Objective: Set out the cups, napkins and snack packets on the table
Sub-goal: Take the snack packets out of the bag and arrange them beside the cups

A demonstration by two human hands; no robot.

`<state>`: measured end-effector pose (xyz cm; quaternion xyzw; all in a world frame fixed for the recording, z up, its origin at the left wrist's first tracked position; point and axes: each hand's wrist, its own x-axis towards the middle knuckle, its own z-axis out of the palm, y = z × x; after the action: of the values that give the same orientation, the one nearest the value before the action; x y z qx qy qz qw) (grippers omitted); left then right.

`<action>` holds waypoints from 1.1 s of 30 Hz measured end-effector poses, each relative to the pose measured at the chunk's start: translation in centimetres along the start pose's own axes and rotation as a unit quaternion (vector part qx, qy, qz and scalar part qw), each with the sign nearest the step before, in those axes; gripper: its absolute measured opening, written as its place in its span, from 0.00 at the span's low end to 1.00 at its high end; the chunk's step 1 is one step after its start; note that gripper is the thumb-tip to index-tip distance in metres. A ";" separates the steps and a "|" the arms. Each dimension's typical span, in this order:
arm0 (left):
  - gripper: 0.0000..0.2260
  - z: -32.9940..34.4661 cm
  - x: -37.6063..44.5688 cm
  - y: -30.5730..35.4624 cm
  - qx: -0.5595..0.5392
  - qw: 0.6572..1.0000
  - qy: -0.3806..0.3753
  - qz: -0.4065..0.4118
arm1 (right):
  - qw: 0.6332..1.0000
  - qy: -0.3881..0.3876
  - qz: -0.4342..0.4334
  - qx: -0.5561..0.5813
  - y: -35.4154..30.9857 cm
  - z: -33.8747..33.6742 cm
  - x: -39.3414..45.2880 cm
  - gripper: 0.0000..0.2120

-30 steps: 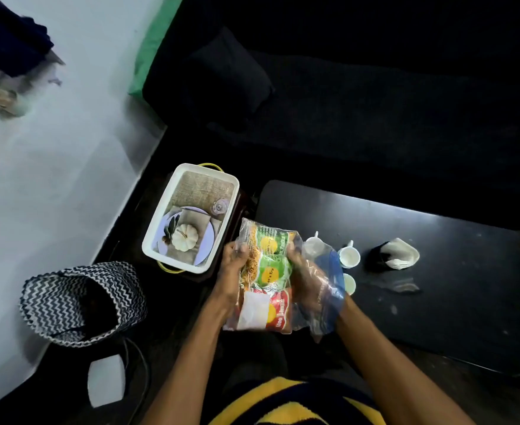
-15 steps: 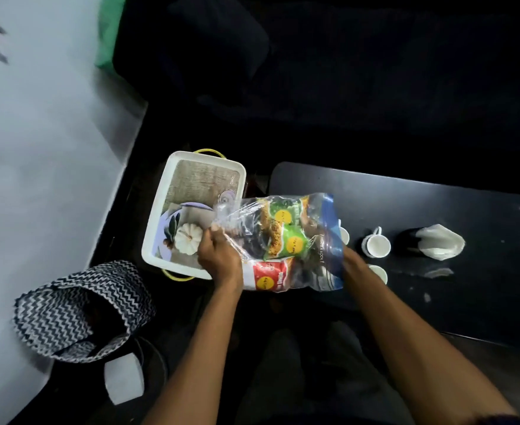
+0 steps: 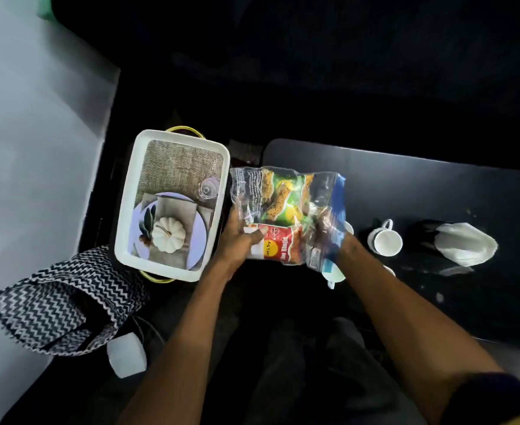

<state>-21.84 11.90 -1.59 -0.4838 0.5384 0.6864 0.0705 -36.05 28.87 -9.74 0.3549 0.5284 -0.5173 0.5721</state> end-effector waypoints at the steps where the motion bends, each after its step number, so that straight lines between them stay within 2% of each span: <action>1: 0.30 0.3 0.7 -0.5 0.029 0.999 0.016 0.003 | 1.000 0.009 0.000 -0.017 -0.9 -0.2 0.9 0.19; 3: 0.18 0.8 1.3 -0.6 0.100 0.991 0.086 0.009 | 0.996 0.015 -0.022 -0.087 -1.9 -0.6 1.7 0.13; 6: 0.08 1.5 2.7 0.1 0.159 0.975 0.150 0.036 | 0.992 -0.056 -0.054 -0.095 -4.5 0.8 2.6 0.10; 9: 0.13 2.1 3.6 1.3 0.246 0.947 0.193 0.078 | 0.978 -0.088 -0.082 -0.169 -6.9 2.4 3.9 0.06; 12: 0.16 3.0 3.2 2.7 0.284 0.925 0.230 0.102 | 0.964 -0.035 -0.121 -0.234 -8.3 2.2 4.4 0.10; 15: 0.13 3.9 1.7 3.5 0.320 0.896 0.273 0.144 | 0.957 -0.005 -0.156 -0.246 -9.7 1.9 5.0 0.13; 17: 0.11 4.3 0.8 3.7 0.326 0.892 0.267 0.166 | 0.954 -0.008 -0.181 -0.237 -10.3 1.7 5.9 0.13; 20: 0.12 4.6 0.0 3.3 0.317 0.903 0.213 0.195 | 0.932 0.071 -0.198 -0.295 -11.0 0.9 6.4 0.13; 23: 0.12 4.8 -0.3 2.4 0.328 0.912 0.157 0.190 | 0.909 0.129 -0.180 -0.353 -11.2 -0.1 6.6 0.15; 27: 0.11 4.6 -0.6 1.9 0.308 0.921 0.126 0.205 | 0.909 0.204 -0.181 -0.316 -11.1 -0.2 6.5 0.24; 33: 0.13 3.5 -1.9 2.6 0.316 0.903 0.134 0.259 | 0.868 0.276 -0.219 -0.349 -11.0 0.0 5.9 0.35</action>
<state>-24.54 14.43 1.42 -0.3667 0.8379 0.4029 -0.0331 -47.26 25.22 -13.97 0.1356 0.8751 -0.2915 0.3617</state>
